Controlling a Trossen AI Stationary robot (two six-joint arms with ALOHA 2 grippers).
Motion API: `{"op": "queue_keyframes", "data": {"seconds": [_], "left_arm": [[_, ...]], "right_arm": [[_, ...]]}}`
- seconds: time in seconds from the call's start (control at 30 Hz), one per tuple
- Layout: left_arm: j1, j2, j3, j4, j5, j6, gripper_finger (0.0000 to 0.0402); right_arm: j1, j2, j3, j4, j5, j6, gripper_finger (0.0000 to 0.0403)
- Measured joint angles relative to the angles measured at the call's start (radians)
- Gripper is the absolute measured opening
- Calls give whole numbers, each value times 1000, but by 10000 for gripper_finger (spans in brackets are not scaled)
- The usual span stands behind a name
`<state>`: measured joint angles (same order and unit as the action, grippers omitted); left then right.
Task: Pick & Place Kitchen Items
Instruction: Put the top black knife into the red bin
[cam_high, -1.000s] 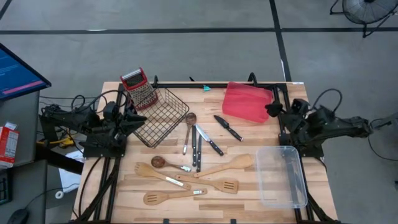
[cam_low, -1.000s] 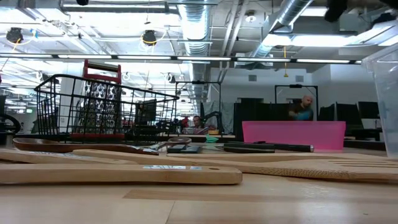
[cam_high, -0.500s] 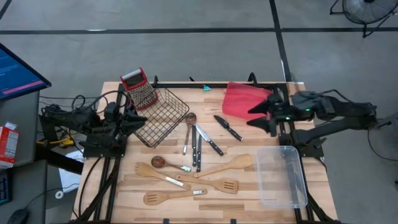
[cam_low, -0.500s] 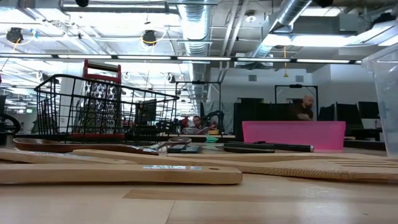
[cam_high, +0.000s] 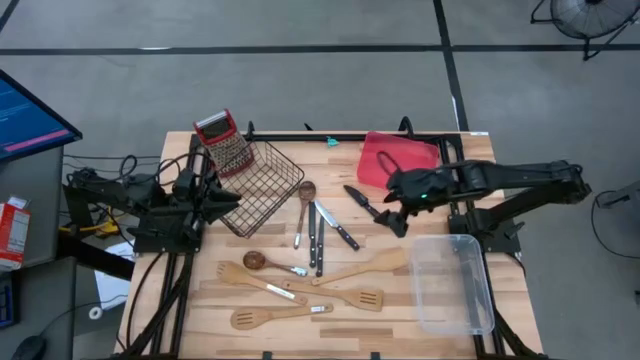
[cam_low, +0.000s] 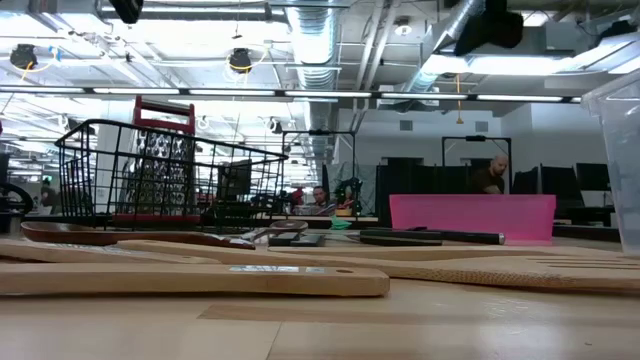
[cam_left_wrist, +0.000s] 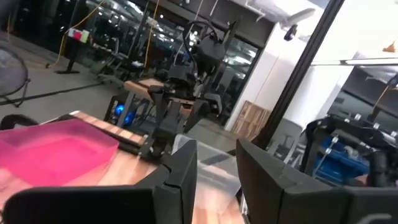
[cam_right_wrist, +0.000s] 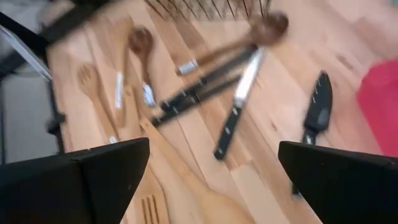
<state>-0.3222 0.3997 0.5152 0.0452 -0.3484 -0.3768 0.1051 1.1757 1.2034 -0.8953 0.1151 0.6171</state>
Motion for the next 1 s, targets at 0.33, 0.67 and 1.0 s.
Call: {"op": "queue_keyframes", "data": {"seconds": [0.33,0.67,1.0], "left_arm": [[0,-87,0,-139,-21,2,95],[0,-90,-11,-191,-26,1,95],[0,-91,-41,-186,-30,-23,95]], "right_arm": [[-3,167,0,-33,-70,12,372],[-14,360,0,-192,-66,88,372],[-76,562,-1,-257,-20,89,372]]}}
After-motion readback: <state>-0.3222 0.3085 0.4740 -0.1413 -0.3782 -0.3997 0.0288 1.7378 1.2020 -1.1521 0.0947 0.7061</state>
